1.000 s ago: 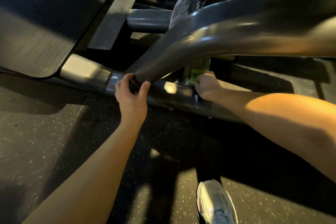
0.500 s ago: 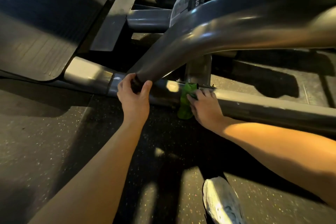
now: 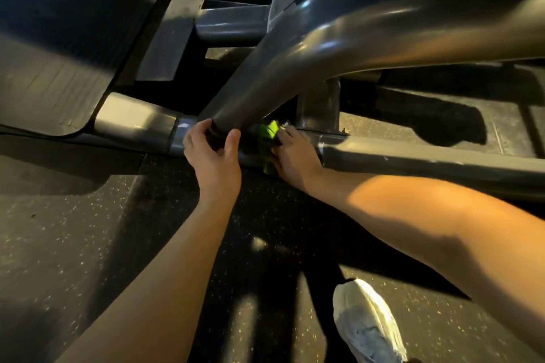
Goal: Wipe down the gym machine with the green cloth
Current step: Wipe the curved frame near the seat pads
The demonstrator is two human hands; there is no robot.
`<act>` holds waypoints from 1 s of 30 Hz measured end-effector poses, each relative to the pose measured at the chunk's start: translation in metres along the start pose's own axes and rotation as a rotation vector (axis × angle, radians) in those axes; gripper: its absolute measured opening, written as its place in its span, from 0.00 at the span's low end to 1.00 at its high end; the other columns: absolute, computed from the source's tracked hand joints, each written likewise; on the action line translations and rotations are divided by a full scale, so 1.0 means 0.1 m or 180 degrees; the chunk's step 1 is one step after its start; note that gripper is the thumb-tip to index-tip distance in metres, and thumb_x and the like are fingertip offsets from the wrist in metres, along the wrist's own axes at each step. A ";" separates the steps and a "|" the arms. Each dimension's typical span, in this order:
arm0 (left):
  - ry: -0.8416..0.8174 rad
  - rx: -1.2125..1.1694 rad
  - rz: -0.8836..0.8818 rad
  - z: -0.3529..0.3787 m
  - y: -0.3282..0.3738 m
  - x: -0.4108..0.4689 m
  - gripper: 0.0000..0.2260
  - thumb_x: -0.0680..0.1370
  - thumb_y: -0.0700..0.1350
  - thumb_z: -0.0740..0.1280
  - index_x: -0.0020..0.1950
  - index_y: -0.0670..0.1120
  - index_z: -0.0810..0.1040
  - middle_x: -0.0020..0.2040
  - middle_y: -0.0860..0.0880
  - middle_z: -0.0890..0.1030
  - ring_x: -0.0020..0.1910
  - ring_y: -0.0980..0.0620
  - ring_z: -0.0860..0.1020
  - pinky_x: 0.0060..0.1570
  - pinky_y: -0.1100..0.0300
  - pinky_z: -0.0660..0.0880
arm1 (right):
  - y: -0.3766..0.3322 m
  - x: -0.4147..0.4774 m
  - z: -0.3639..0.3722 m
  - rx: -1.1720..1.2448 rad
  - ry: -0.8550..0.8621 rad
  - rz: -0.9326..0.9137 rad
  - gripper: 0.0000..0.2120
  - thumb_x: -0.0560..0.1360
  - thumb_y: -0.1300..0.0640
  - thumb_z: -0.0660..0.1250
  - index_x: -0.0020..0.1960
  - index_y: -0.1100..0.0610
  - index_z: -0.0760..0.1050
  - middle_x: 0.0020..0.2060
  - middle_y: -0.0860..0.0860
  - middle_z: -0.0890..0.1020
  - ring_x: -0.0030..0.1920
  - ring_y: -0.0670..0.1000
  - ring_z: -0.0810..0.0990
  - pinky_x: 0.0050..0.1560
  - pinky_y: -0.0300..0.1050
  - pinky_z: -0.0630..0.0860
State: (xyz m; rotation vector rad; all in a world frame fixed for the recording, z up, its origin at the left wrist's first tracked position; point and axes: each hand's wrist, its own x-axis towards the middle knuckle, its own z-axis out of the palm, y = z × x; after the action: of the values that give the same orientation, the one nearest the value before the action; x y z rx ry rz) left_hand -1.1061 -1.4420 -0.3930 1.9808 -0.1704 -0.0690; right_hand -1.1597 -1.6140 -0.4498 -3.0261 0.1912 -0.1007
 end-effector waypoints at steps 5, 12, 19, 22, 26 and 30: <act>-0.0295 0.0330 -0.0945 0.24 -0.09 -0.24 0.24 0.80 0.50 0.71 0.71 0.43 0.68 0.71 0.44 0.65 0.70 0.45 0.65 0.68 0.55 0.66 | 0.56 -0.63 0.03 -0.0168 0.0080 0.0071 0.16 0.75 0.54 0.72 0.61 0.56 0.83 0.55 0.57 0.78 0.56 0.62 0.75 0.55 0.56 0.75; -0.1322 0.1716 0.0230 0.50 -0.40 -0.27 0.32 0.80 0.47 0.70 0.81 0.49 0.60 0.83 0.47 0.53 0.81 0.43 0.50 0.78 0.45 0.59 | 0.41 -0.70 0.01 -0.0257 0.0149 0.0429 0.19 0.77 0.52 0.68 0.67 0.53 0.79 0.61 0.54 0.76 0.62 0.58 0.72 0.61 0.56 0.70; -0.1237 0.2189 0.0361 0.67 -0.46 -0.28 0.30 0.82 0.49 0.65 0.82 0.47 0.58 0.84 0.43 0.51 0.82 0.39 0.47 0.80 0.46 0.49 | 0.24 -0.20 0.08 0.0021 0.0231 0.0084 0.17 0.79 0.50 0.67 0.63 0.58 0.81 0.67 0.52 0.79 0.72 0.59 0.70 0.69 0.58 0.67; -0.1112 0.2259 0.0625 0.71 -0.48 -0.26 0.27 0.82 0.50 0.66 0.80 0.47 0.65 0.82 0.43 0.58 0.82 0.41 0.51 0.80 0.45 0.51 | 0.49 -0.49 0.18 0.0266 0.0236 0.0013 0.15 0.74 0.60 0.74 0.60 0.60 0.83 0.64 0.56 0.81 0.66 0.63 0.76 0.67 0.57 0.69; -0.1109 0.2050 0.0755 0.78 -0.48 -0.24 0.23 0.81 0.50 0.67 0.76 0.47 0.72 0.81 0.45 0.63 0.81 0.43 0.55 0.78 0.43 0.59 | 0.81 -0.92 0.20 0.0631 0.0157 0.0164 0.20 0.71 0.71 0.72 0.63 0.64 0.81 0.65 0.60 0.80 0.68 0.62 0.76 0.71 0.56 0.62; -0.1065 0.1831 0.0585 0.84 -0.43 -0.24 0.23 0.81 0.50 0.68 0.75 0.47 0.73 0.80 0.47 0.63 0.80 0.45 0.55 0.77 0.44 0.61 | 0.94 -0.74 0.13 0.0365 0.0040 0.0237 0.16 0.74 0.67 0.70 0.61 0.60 0.83 0.63 0.56 0.82 0.65 0.61 0.77 0.68 0.56 0.70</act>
State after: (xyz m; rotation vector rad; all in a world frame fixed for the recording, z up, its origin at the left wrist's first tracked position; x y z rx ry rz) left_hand -1.1365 -1.4973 -0.4673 2.5037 -0.6484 -0.2560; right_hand -1.2434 -1.6957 -0.4773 -2.9011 0.2888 -0.1199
